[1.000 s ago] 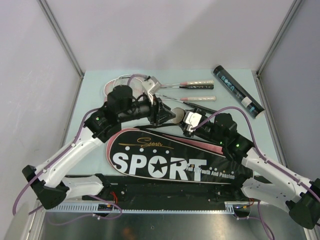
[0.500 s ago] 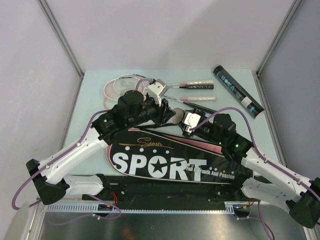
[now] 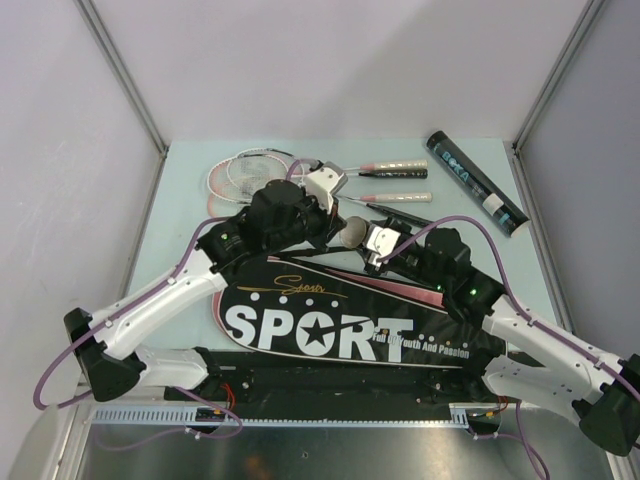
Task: Pack up the badminton gear
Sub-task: Close the lid on the shuttle tube.
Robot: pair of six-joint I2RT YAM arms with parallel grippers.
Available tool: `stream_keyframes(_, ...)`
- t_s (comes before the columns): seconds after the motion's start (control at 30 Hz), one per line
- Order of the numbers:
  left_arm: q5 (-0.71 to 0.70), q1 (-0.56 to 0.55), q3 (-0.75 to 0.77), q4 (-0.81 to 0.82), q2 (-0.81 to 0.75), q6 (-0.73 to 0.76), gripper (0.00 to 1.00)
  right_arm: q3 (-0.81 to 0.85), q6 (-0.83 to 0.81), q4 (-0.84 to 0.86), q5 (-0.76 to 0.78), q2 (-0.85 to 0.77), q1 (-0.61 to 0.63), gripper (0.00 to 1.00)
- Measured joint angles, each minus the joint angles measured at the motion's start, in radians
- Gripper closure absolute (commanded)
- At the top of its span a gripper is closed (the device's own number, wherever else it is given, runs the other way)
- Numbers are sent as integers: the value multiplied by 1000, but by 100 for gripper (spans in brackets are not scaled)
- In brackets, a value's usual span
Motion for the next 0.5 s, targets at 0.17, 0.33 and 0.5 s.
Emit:
stream_keyframes(0.17,-19,-1,0,-16,-5,11,100,0,-21,3,36,12,18,91)
stream_keyframes(0.33,-64,-4,-16,-19,-60,20,100,23,-42,39,72,50,46,93)
stream_keyframes(0.5,-148,-31,-93,33,-243,55,100,43,-47,37,148,118,47,93)
